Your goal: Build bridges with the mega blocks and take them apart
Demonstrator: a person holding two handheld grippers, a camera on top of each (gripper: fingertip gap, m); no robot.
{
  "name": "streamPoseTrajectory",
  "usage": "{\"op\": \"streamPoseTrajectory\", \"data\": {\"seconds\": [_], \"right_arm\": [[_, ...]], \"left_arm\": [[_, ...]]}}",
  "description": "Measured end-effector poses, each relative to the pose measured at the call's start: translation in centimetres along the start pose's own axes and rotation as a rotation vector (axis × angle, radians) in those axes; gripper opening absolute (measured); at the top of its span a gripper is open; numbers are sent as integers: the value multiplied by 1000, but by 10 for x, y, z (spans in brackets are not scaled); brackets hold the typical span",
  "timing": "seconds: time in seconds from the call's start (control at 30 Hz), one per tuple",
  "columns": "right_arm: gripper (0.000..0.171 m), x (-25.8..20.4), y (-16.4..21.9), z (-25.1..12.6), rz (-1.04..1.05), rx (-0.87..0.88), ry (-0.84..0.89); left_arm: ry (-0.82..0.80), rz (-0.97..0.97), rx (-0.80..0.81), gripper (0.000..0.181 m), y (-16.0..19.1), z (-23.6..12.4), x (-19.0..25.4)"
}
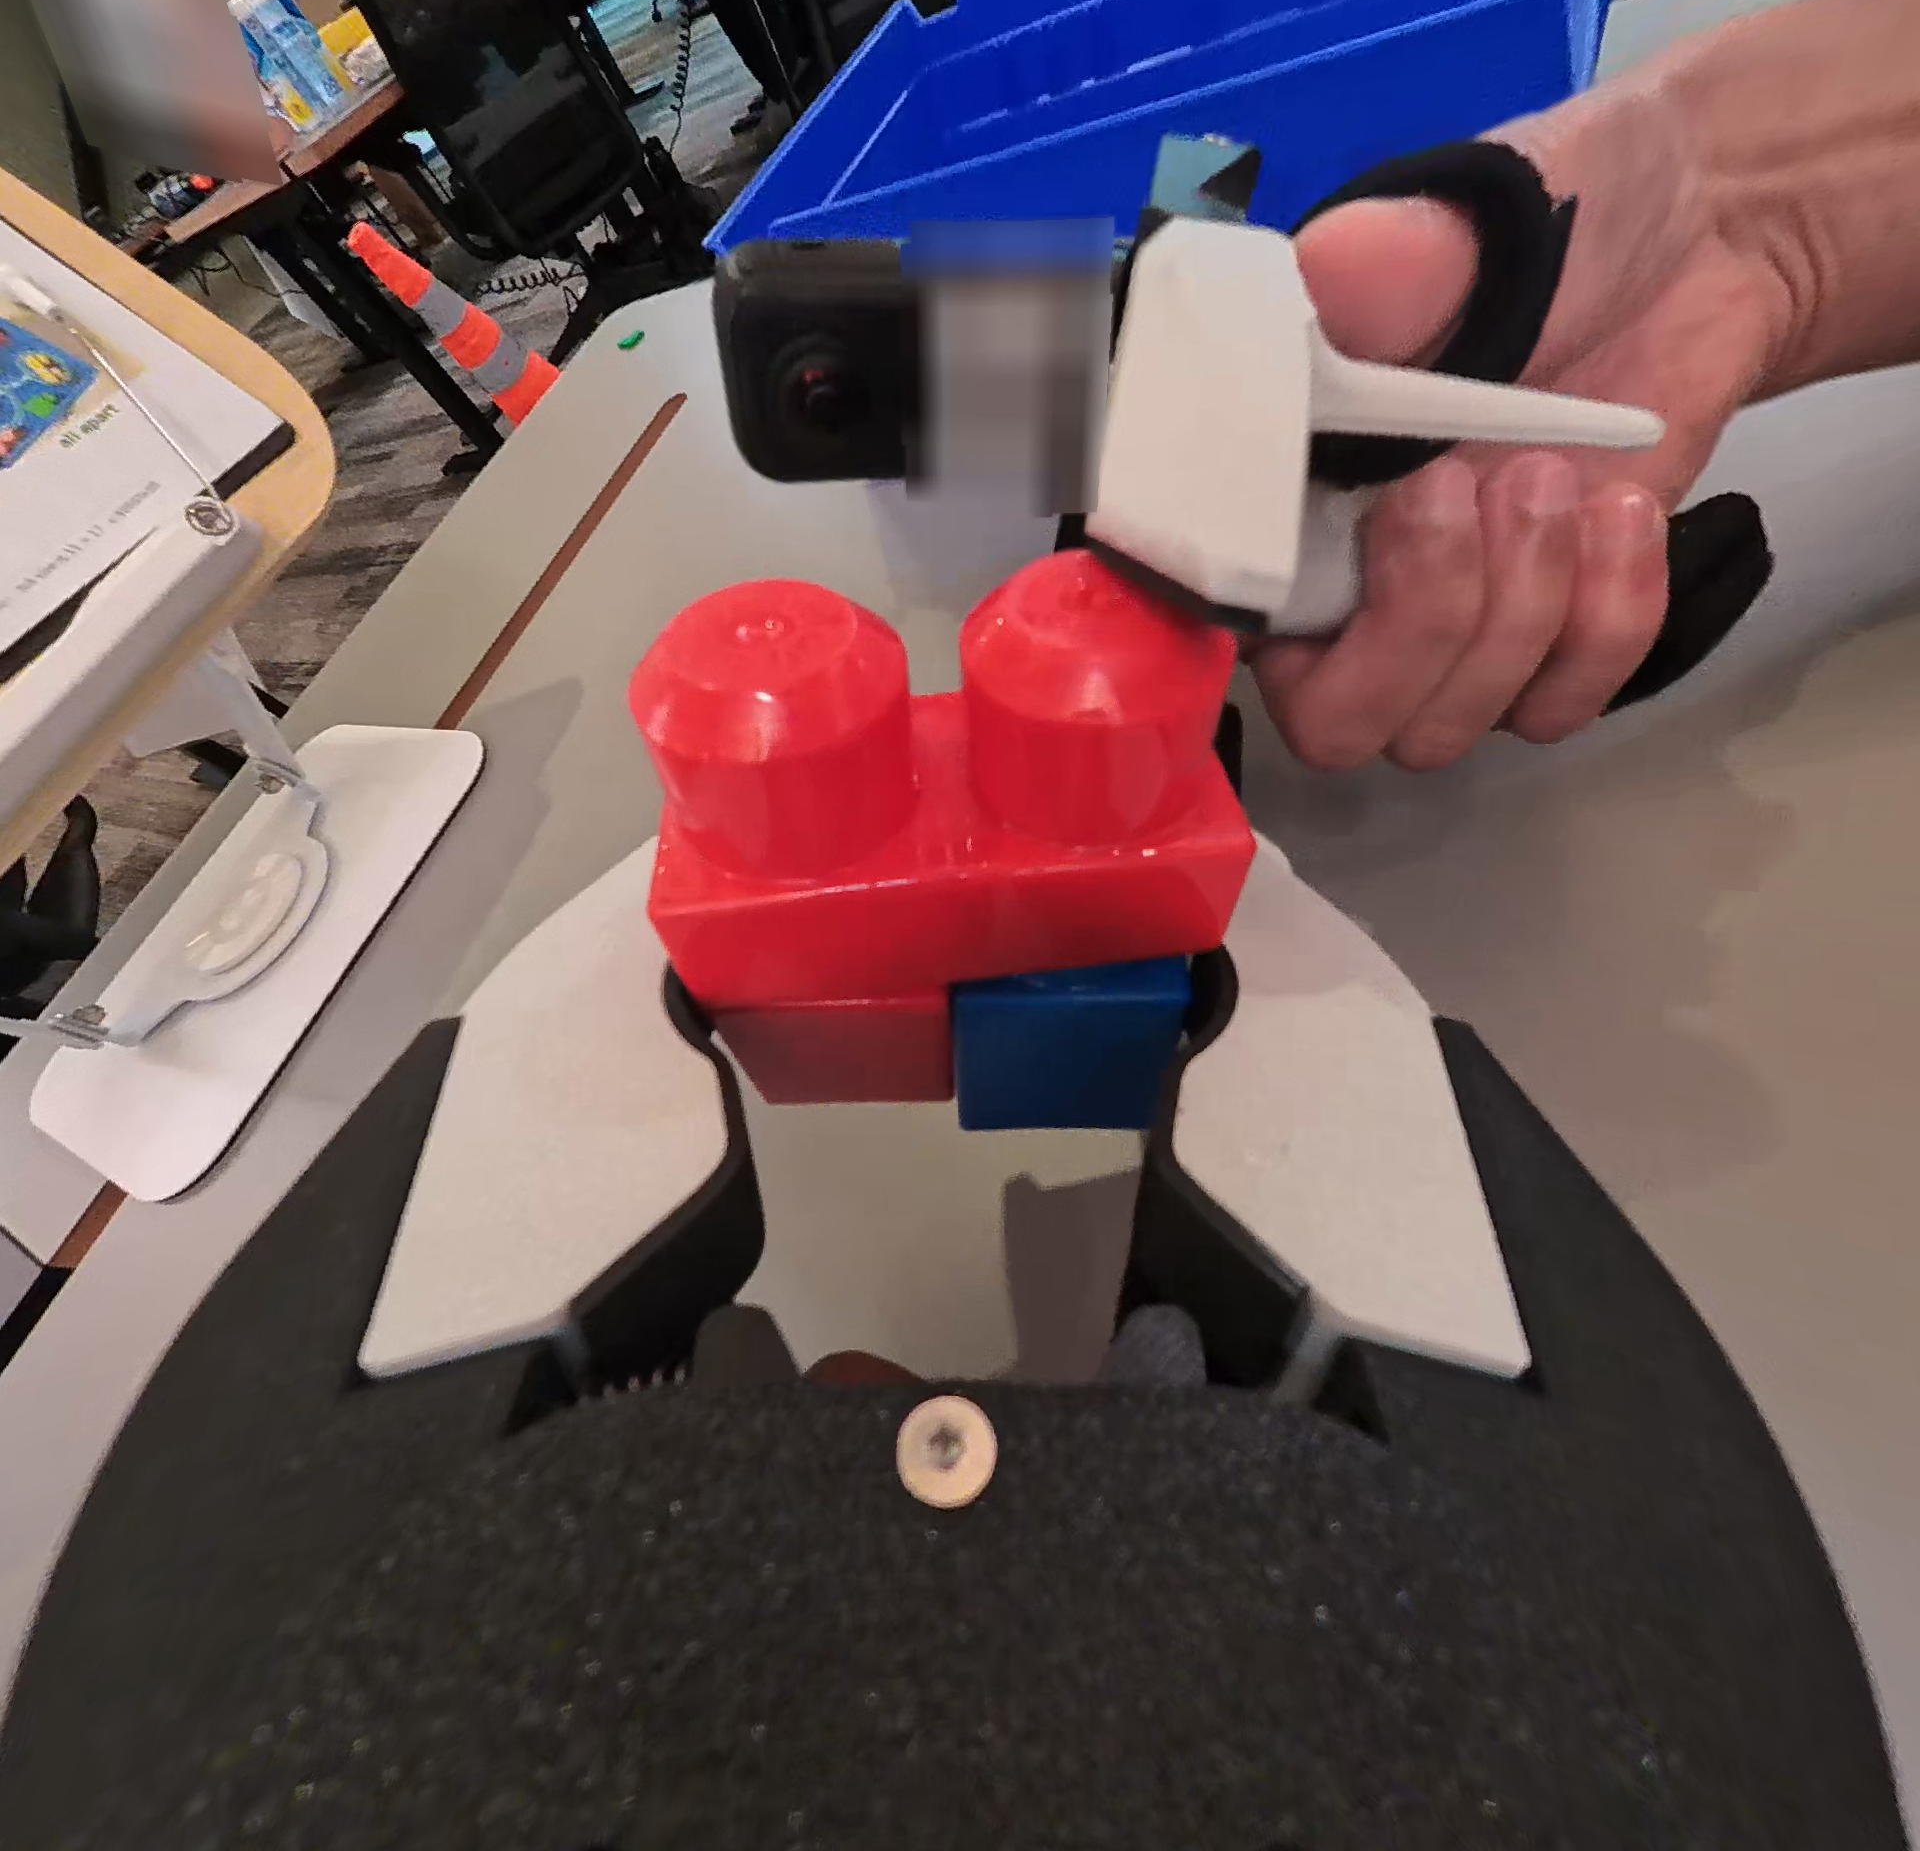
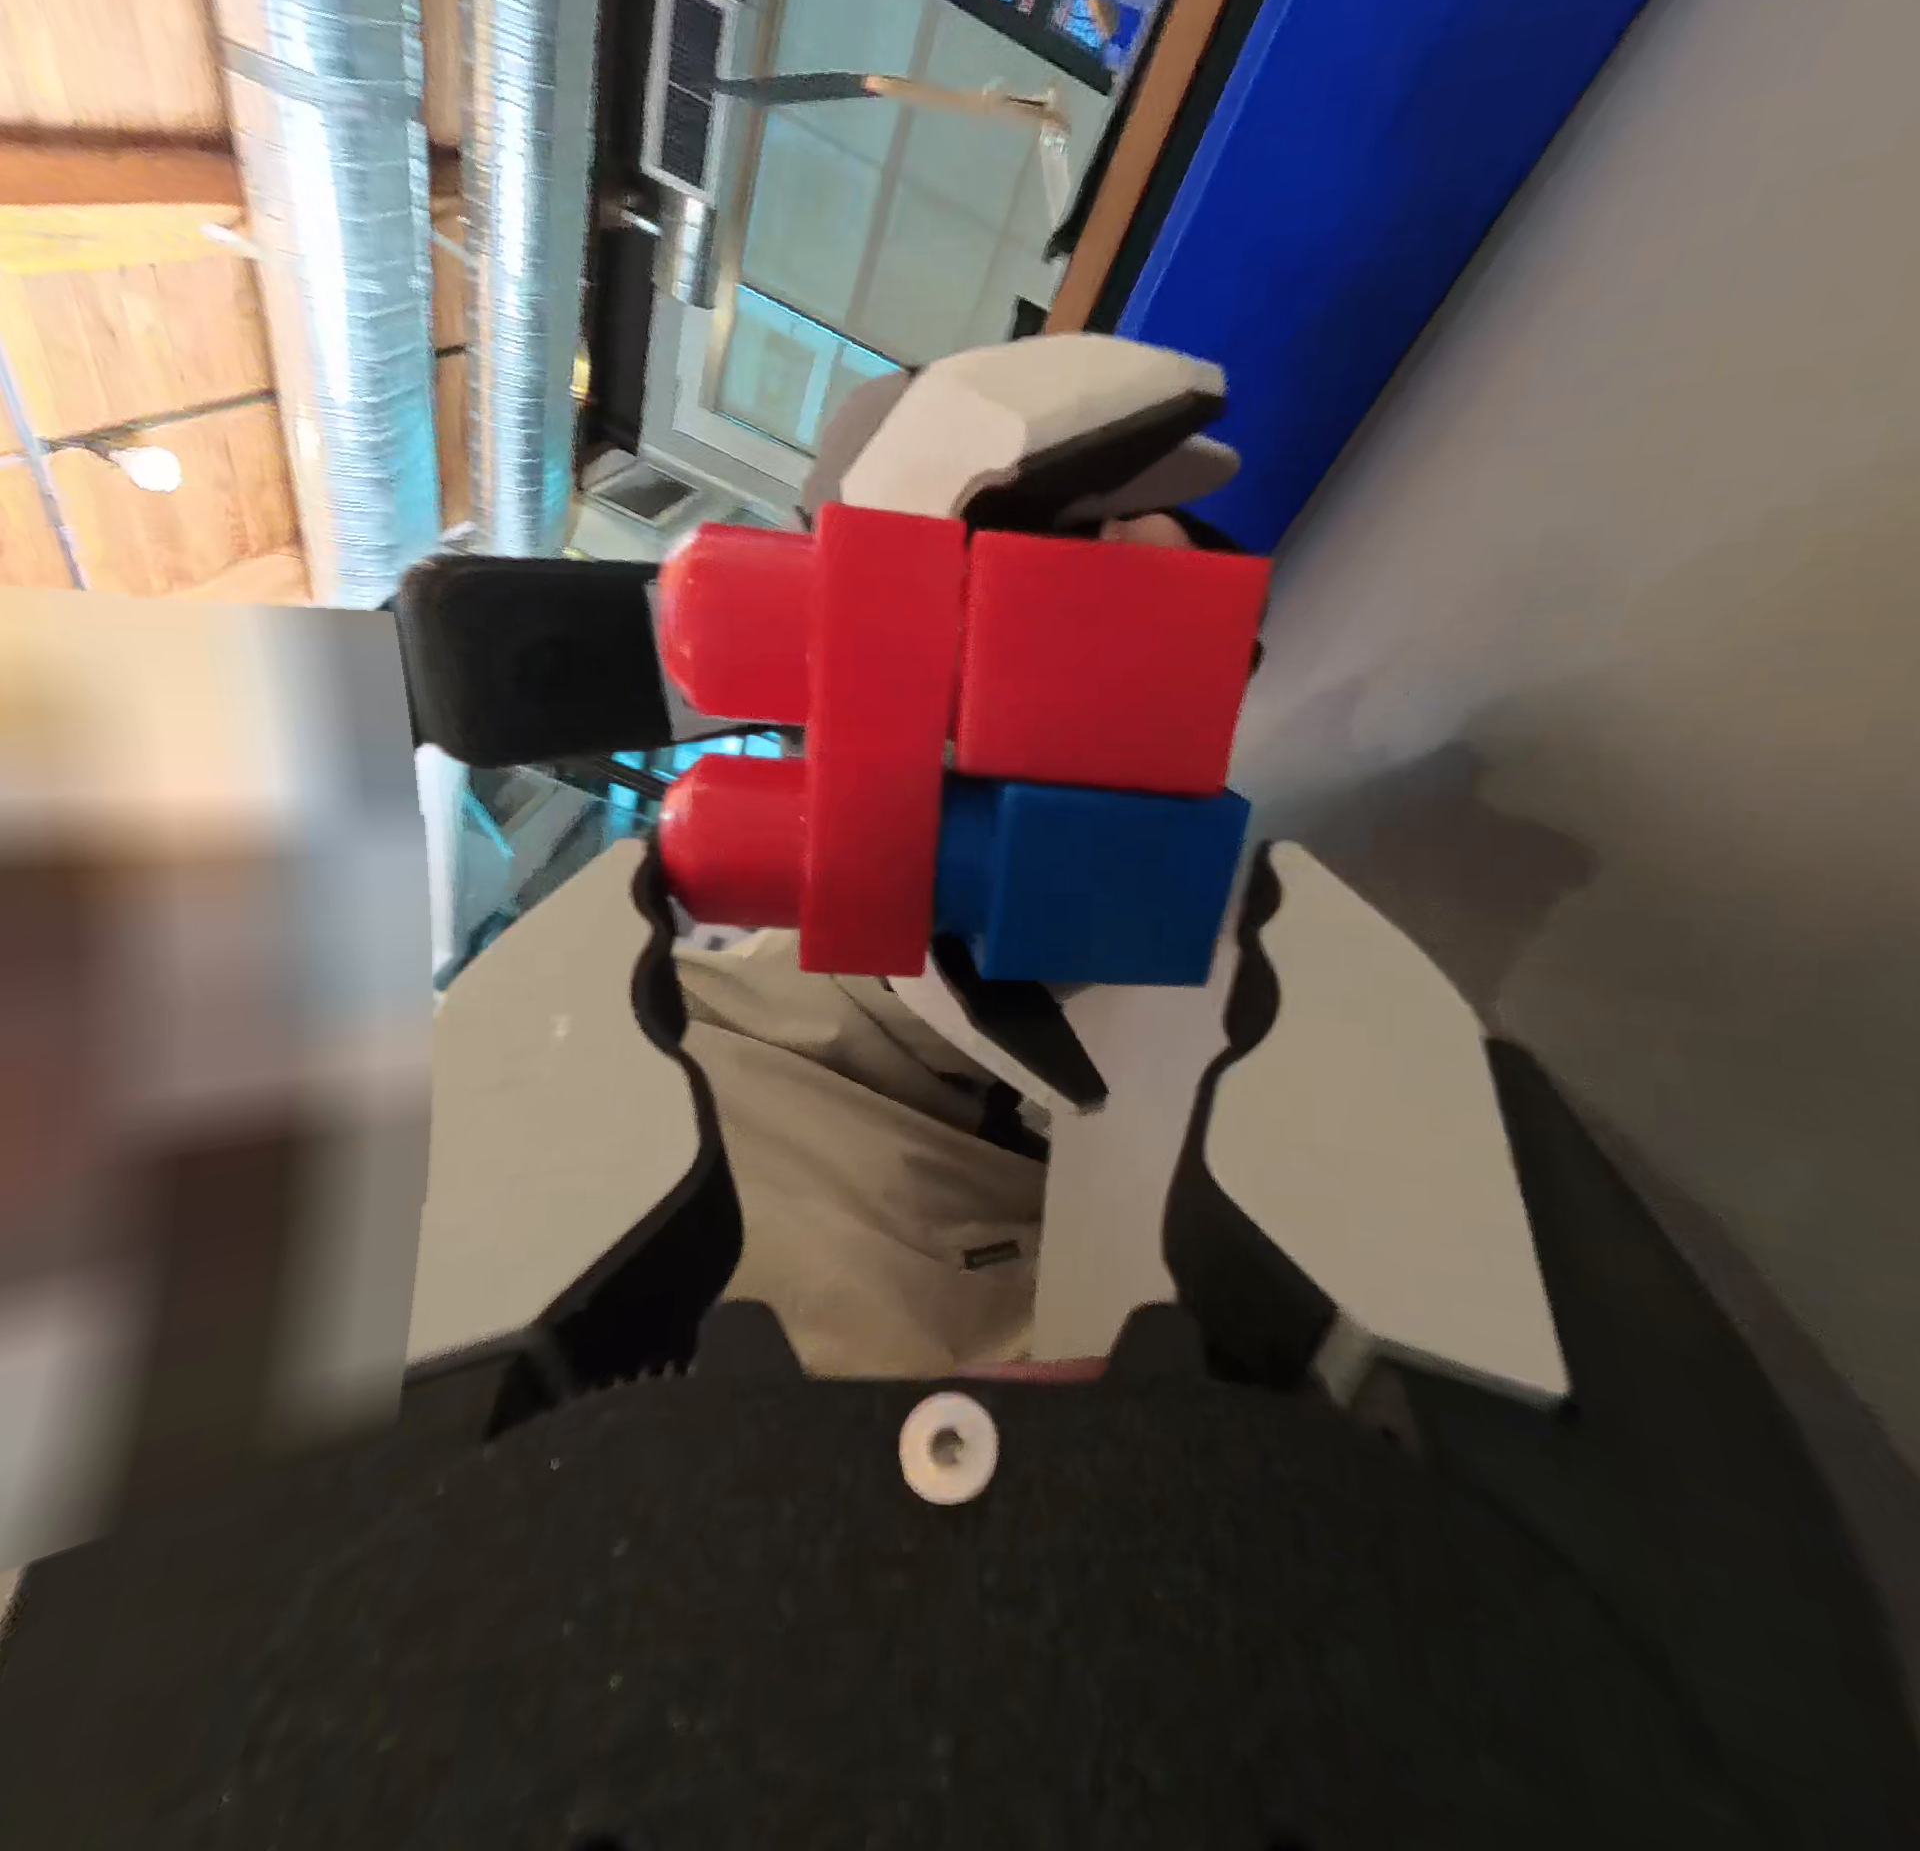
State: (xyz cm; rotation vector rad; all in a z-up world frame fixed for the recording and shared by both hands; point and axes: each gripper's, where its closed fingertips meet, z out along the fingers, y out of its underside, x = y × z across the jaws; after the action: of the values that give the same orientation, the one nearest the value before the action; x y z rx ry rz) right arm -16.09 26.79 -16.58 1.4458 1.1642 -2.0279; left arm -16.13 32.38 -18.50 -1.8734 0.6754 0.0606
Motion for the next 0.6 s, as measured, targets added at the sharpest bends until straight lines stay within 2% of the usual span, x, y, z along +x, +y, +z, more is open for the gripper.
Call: {"op": "streamPoseTrajectory", "data": {"seconds": [0.6], "right_arm": [[91, 9, -5, -2, 16, 45, -48]], "left_arm": [[1, -32, 6, 89, 9, 2, -4]]}}
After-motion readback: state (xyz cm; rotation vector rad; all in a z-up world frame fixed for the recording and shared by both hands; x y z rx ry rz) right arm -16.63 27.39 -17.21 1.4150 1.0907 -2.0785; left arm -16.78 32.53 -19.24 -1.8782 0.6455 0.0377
